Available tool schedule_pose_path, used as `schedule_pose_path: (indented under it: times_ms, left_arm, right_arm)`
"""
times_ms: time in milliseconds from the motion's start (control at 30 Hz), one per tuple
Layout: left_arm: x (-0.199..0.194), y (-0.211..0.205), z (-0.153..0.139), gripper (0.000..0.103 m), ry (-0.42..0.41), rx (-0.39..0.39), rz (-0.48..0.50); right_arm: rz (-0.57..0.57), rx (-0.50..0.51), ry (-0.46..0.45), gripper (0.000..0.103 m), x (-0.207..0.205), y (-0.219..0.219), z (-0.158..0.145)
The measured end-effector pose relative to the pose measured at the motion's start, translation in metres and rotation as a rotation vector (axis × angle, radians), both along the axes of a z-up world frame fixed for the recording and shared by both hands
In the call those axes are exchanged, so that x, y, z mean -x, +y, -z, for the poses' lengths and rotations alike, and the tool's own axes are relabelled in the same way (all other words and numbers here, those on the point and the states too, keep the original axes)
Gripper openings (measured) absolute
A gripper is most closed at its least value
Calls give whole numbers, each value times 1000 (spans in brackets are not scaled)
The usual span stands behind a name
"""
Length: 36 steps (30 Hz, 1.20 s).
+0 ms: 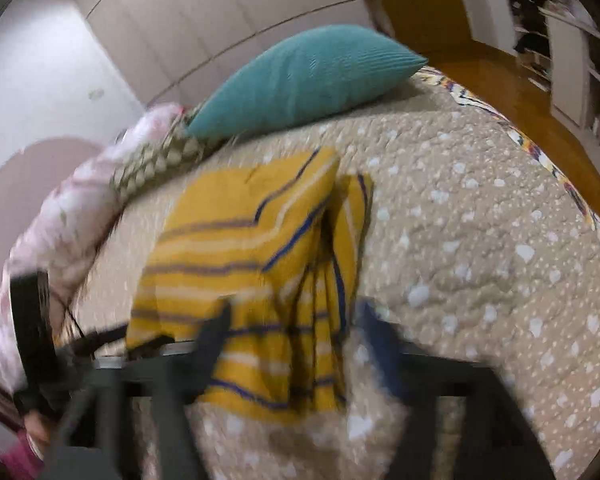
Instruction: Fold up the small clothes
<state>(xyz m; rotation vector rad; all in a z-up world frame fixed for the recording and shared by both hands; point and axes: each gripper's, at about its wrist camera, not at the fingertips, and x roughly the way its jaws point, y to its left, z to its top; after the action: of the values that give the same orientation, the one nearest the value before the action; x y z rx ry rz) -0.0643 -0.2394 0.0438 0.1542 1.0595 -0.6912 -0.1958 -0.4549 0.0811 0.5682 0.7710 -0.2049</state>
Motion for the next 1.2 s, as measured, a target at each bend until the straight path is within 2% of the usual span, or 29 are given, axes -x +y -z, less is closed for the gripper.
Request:
schedule_pose_path:
  times_ms: [67, 200, 367, 533, 633, 667, 700, 800, 900, 1033, 1100, 1200]
  left_arm:
    - [-8, 0, 1, 87, 34, 30, -10]
    - [-24, 0, 1, 88, 61, 89, -12]
    - [-44, -7, 8, 93, 114, 139, 15]
    - [-59, -15, 23, 100, 187, 190, 46]
    - [-62, -22, 24, 101, 174, 193, 69]
    - [-61, -26, 24, 100, 161, 185, 90]
    - [-60, -30, 23, 89, 156, 183, 112]
    - [-58, -32, 18, 66, 155, 216, 152]
    - [-56, -26, 8, 50, 142, 228, 155]
    - [-44, 1, -13, 48, 126, 247, 175]
    - [-32, 20, -25, 48, 113, 261, 180]
    - [-10, 54, -38, 48, 106, 242, 178]
  right_arm:
    - [-14, -48, 9, 84, -15, -2, 7]
    - [-37, 22, 56, 84, -45, -1, 24]
    - [-72, 5, 58, 90, -66, -12, 39]
    - [-118, -66, 37, 94, -80, -24, 50]
    - [-137, -121, 14, 93, -87, -31, 55]
    - [-147, -128, 8, 87, -90, -30, 56]
    - [-155, -132, 4, 69, -91, -30, 56]
    - [-171, -123, -35, 40, -92, -23, 49]
    - [-171, -86, -55, 34, -88, -14, 37]
    - [-170, -117, -91, 33, -78, -6, 19]
    - [-196, -123, -104, 33, -70, 5, 7]
    - [-246, -146, -124, 33, -57, 25, -6]
